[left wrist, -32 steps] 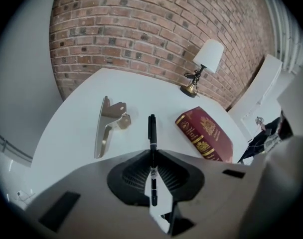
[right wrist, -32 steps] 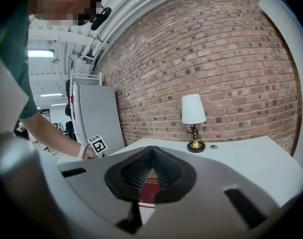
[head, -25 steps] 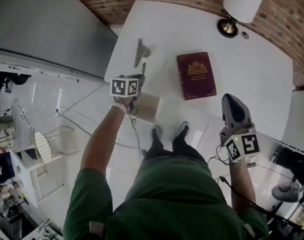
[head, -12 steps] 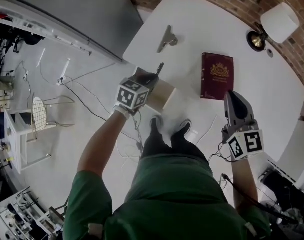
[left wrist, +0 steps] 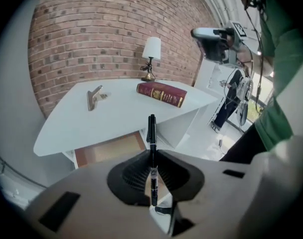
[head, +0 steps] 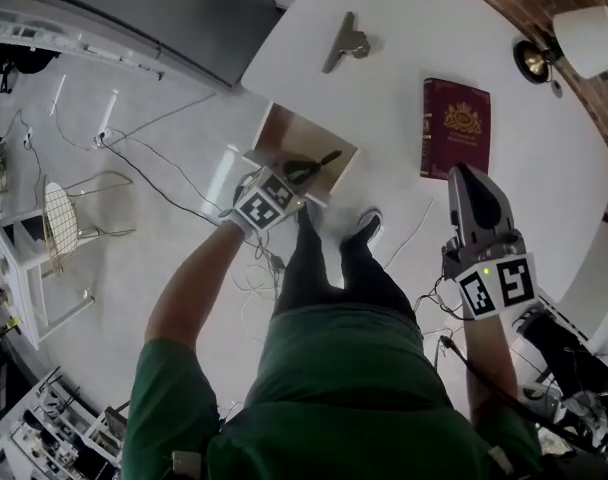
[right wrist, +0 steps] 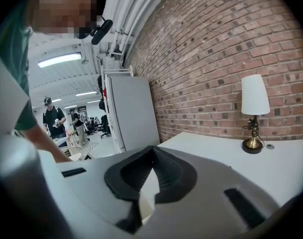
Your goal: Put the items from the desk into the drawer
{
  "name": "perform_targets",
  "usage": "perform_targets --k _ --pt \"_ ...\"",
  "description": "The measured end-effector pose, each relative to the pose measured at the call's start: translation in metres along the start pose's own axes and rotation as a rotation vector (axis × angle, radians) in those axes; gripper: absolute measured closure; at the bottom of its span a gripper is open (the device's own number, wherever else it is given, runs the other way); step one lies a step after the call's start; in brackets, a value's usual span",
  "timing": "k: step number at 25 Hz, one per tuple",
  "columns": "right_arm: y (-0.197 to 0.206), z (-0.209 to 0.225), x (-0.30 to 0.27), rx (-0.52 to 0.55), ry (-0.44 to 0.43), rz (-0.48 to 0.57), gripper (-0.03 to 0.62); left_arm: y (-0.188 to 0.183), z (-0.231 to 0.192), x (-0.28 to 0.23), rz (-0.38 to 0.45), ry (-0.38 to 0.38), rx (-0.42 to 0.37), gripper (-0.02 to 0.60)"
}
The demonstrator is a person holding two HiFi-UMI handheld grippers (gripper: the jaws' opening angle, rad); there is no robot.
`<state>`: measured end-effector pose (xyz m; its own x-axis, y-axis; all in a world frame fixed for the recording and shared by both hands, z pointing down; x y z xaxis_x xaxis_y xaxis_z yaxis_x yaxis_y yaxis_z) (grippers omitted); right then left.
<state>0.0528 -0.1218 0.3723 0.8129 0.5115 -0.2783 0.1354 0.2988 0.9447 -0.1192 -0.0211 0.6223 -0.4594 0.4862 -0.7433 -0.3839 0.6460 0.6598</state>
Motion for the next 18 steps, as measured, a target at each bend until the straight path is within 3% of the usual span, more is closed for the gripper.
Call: perform_targets --k 7,18 --pt "0.024 -0.005 -0.002 -0.052 0.095 -0.024 0.591 0.05 -0.009 -0.049 -0.107 0.037 -0.164 0.54" --pt "0.061 -0.02 -0.018 -0.11 0.104 -0.055 0.591 0.109 -0.024 -0.125 -0.185 0.081 -0.254 0.54"
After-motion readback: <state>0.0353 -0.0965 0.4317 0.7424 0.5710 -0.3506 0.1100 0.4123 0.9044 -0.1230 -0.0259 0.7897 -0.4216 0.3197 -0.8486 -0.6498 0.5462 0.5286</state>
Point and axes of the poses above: the fingertips, and each gripper's own axes: x backward along the fingers, z to its right, y out of its underside, the point moved 1 cm from there along x, backward along the fingers
